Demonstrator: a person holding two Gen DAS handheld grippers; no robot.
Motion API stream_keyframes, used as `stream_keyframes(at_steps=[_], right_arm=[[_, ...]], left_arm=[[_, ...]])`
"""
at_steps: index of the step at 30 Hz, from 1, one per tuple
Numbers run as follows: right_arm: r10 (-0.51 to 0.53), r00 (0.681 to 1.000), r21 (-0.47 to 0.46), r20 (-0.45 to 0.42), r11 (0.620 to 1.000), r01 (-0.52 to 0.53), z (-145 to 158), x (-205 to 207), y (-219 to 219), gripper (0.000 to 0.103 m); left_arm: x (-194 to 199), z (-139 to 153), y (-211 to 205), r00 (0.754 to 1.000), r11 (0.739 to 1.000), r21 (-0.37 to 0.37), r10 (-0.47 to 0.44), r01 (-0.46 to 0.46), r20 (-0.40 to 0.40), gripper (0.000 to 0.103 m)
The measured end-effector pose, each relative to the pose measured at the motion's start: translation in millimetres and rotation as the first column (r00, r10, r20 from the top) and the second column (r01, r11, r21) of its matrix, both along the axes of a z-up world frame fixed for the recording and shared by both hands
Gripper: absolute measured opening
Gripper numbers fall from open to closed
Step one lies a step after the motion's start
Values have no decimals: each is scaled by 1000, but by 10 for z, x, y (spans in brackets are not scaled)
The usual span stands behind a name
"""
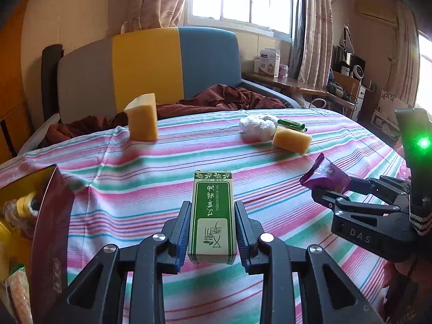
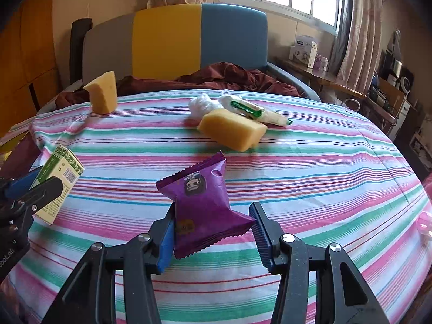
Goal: Organize objects
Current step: 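Carry the tea box and purple packet over the gold tray with both tools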
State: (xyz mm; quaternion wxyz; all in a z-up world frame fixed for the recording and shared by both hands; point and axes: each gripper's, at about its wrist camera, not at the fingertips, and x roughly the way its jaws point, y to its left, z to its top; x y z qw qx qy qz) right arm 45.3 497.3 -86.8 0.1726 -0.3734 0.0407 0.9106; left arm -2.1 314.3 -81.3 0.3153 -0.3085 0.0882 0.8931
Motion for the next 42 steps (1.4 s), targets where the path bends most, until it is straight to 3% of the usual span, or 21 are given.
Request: stream_keyframes(at_steps=[9, 18, 27, 34, 42], right_arm=[[47, 999, -21, 1, 999, -47, 16, 12, -336, 52], [86, 996, -36, -4, 996, -86, 80, 48, -632, 52], [116, 993, -39, -27, 992, -117, 234, 117, -829, 52], [141, 989, -44, -36, 989, -143, 286, 96, -1000, 52], [180, 982, -60, -50, 981, -183, 370, 84, -1224, 52]], left_arm=[[39, -3, -233, 999, 999, 34, 33, -34, 17, 30], [200, 28, -339, 1000, 999, 35, 22, -21, -14, 30], [336, 82, -646, 999, 994, 102, 30, -34, 43, 30], [452, 271, -818, 1000, 993, 118, 16, -16, 1, 30], [431, 439, -1103, 993, 992, 47, 114, -114, -5, 30]])
